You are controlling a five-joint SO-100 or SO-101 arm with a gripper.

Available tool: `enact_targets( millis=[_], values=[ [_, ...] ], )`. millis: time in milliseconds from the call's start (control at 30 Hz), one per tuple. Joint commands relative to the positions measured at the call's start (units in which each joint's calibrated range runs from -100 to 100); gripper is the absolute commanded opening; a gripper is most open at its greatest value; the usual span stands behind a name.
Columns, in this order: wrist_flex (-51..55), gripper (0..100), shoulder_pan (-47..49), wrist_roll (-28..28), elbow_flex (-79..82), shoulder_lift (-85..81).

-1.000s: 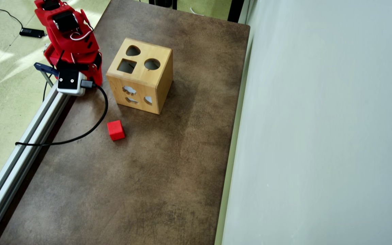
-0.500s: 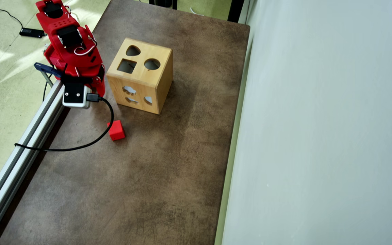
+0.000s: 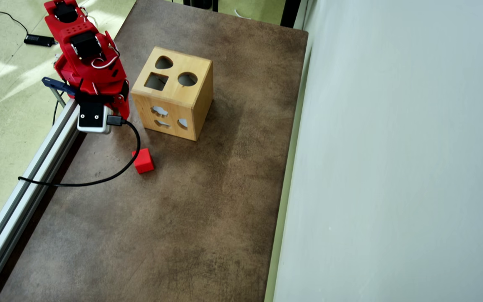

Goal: Pick and place the red cube on the square hole

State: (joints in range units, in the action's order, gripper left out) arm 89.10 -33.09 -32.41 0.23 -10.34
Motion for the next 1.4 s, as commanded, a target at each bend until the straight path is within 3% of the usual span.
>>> enact_targets(
  millis=[0, 267, 533, 667, 1367],
  values=[
    [-0.9, 6, -0.1, -0.2, -1.8, -0.6],
    [-0.9, 8, -0.1, 0.0, -1.9, -0.6],
    [0.0, 30, -0.3, 0.0, -1.9, -1.3],
    [0.0, 37, -2.7, -0.3, -1.9, -0.7],
    [-0.8, 43, -3.7, -0.5, -2.0, 6.2]
  ],
)
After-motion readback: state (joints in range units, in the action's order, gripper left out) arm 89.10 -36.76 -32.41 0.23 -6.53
